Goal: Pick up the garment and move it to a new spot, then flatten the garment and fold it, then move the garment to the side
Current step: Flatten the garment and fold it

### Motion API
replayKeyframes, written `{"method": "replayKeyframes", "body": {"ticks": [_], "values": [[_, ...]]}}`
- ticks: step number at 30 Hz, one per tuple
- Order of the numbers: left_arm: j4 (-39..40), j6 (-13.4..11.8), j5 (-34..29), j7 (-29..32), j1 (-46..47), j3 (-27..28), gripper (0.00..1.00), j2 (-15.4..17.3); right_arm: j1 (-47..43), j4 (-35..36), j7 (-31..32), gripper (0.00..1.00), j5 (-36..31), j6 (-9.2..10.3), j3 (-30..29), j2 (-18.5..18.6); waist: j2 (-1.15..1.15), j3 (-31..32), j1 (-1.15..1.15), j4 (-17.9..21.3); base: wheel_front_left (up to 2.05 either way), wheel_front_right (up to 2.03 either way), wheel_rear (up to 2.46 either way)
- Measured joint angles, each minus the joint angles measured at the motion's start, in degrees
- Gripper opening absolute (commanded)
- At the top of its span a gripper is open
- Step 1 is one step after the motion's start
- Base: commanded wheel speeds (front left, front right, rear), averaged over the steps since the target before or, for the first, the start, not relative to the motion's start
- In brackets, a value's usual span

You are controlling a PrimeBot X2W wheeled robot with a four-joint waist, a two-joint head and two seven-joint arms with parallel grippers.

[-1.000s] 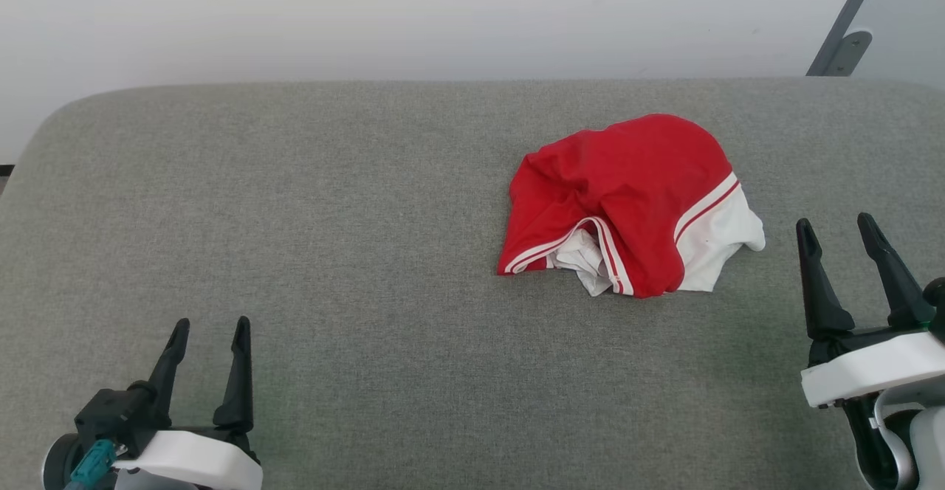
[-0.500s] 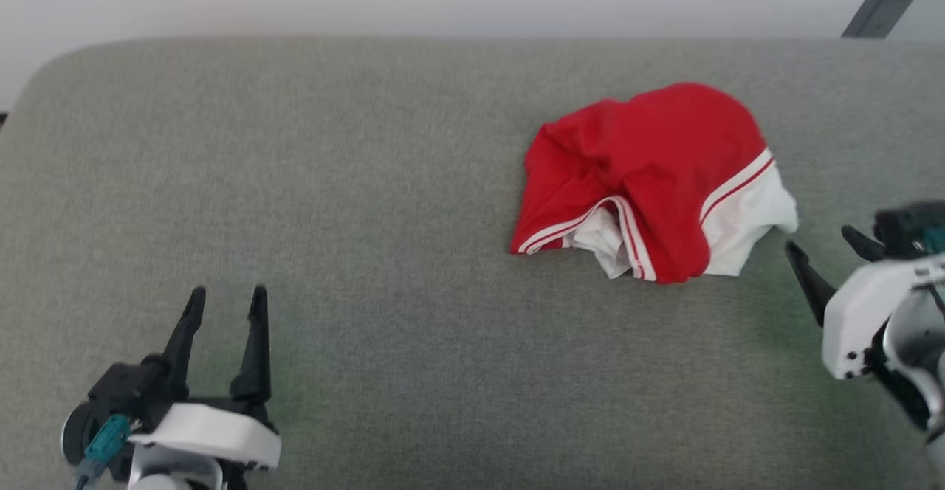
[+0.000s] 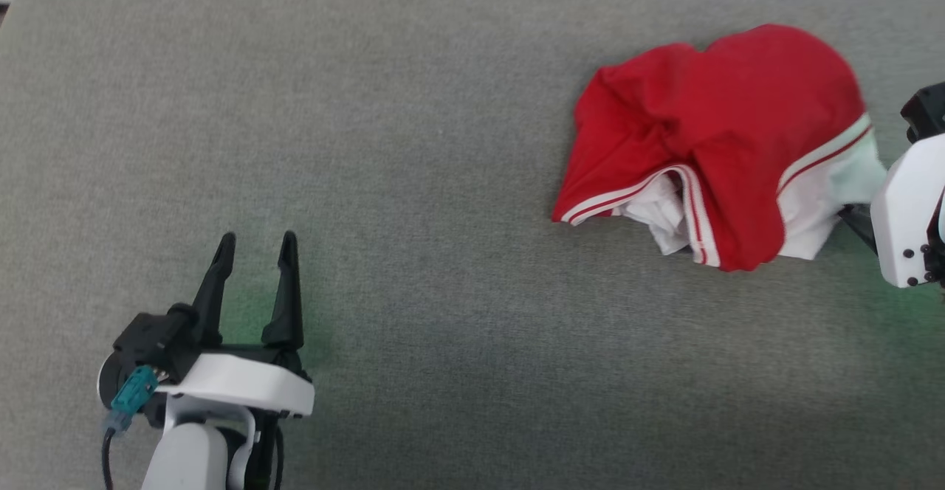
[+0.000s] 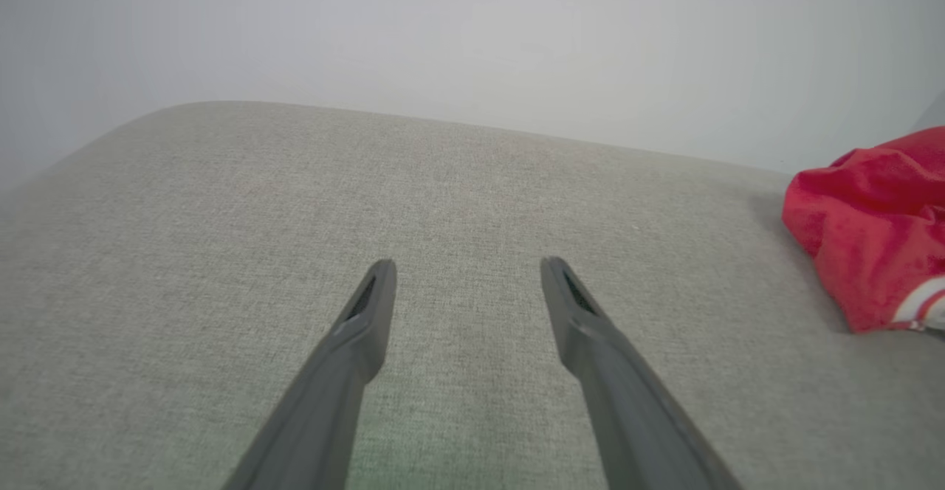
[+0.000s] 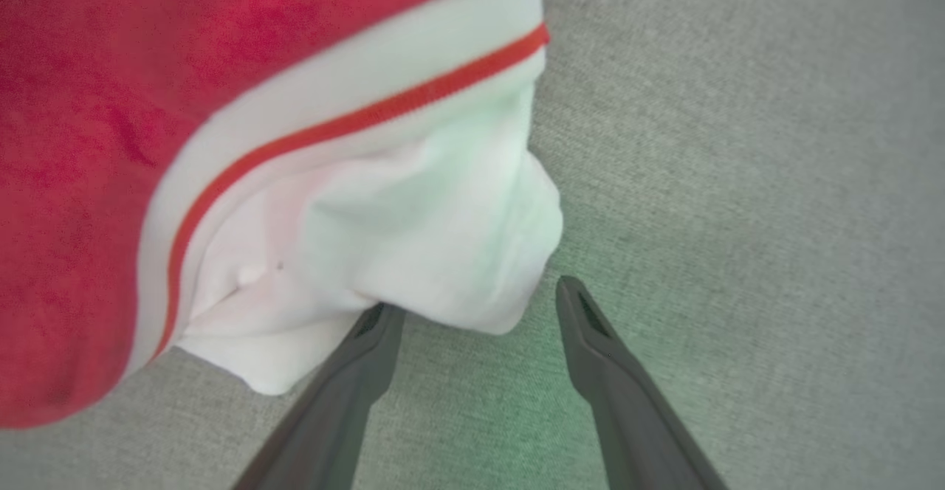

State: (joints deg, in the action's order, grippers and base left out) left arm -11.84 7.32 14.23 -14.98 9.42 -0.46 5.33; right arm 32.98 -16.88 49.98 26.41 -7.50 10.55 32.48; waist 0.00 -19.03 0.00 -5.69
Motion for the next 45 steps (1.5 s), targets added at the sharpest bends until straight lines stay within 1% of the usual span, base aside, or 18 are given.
{"method": "replayKeyframes", "body": {"ticks": [3,10,11,12,13,14,21,24,30,37,41,43,45], "values": [[0.08,0.00,0.22,0.00,1.47,-0.85,1.00,-0.34,1.64,-1.30,2.54,1.00,-0.18,0.00,1.10,0.19,0.00,-1.90,0.00,-1.03,0.00,0.00,0.00],[0.07,0.01,0.78,0.00,3.59,-1.85,1.00,-0.94,3.47,-2.74,3.58,1.00,-0.51,-0.01,2.57,0.86,0.00,-4.56,0.00,-1.97,0.00,0.00,0.00],[-0.01,0.01,0.79,0.00,3.75,-1.99,1.00,-1.01,3.59,-2.89,3.33,0.93,-0.48,-0.02,2.61,0.97,0.00,-4.81,0.00,-2.07,0.00,0.00,0.00],[-0.11,0.01,0.88,0.00,3.96,-2.09,1.00,-1.08,3.72,-2.99,3.18,0.48,-0.42,-0.02,2.85,1.09,0.00,-4.99,0.00,-2.15,0.00,0.00,0.00],[-0.15,0.01,0.92,0.00,4.16,-2.16,1.00,-1.10,3.84,-3.02,2.92,0.11,0.00,-0.02,2.96,1.12,0.00,-5.11,0.00,-2.19,0.00,0.00,0.00],[-0.22,0.01,0.93,0.00,4.28,-2.19,1.00,-1.10,3.86,-3.22,2.11,0.00,0.29,-0.02,2.76,1.14,0.00,-5.19,0.00,-2.19,0.00,0.00,0.00],[-0.58,0.01,0.96,0.00,4.33,-2.09,1.00,-0.71,3.91,-4.30,-2.15,0.00,0.81,-0.19,1.78,0.94,0.00,-4.79,0.00,-0.96,0.00,0.00,0.00],[-0.44,0.01,0.96,0.00,4.34,-2.12,1.00,-0.03,3.19,-4.80,-4.10,0.00,0.83,-0.18,-0.68,1.76,0.00,-4.56,0.00,-0.01,0.00,0.00,0.00],[0.08,0.02,1.49,0.00,4.37,-2.36,1.00,1.01,0.15,-5.68,-8.04,0.00,-0.02,-0.15,-8.62,5.43,0.00,-4.46,0.00,1.97,0.00,0.00,0.00],[0.35,0.02,1.96,0.00,4.61,-2.77,1.00,2.34,-4.55,-8.64,-11.47,0.00,-2.83,-0.15,-20.40,10.20,0.00,-4.74,0.00,3.59,0.00,0.00,0.00],[0.69,0.07,2.34,0.00,4.72,-2.83,1.00,2.99,-6.27,-10.34,-12.41,0.00,-5.69,-0.15,-27.39,11.02,0.00,-4.92,0.00,4.00,0.00,0.00,0.00],[0.74,0.07,2.36,0.00,4.77,-3.05,1.00,3.48,-6.67,-11.33,-12.88,0.00,-7.40,-0.15,-30.07,11.02,0.00,-5.15,0.00,4.13,0.00,0.00,0.00],[0.63,0.07,2.49,0.00,5.00,-3.45,1.00,3.59,-6.89,-11.80,-13.29,0.00,-8.88,-0.14,-31.48,10.53,0.00,-5.33,0.00,4.16,0.00,0.00,0.00]]}}
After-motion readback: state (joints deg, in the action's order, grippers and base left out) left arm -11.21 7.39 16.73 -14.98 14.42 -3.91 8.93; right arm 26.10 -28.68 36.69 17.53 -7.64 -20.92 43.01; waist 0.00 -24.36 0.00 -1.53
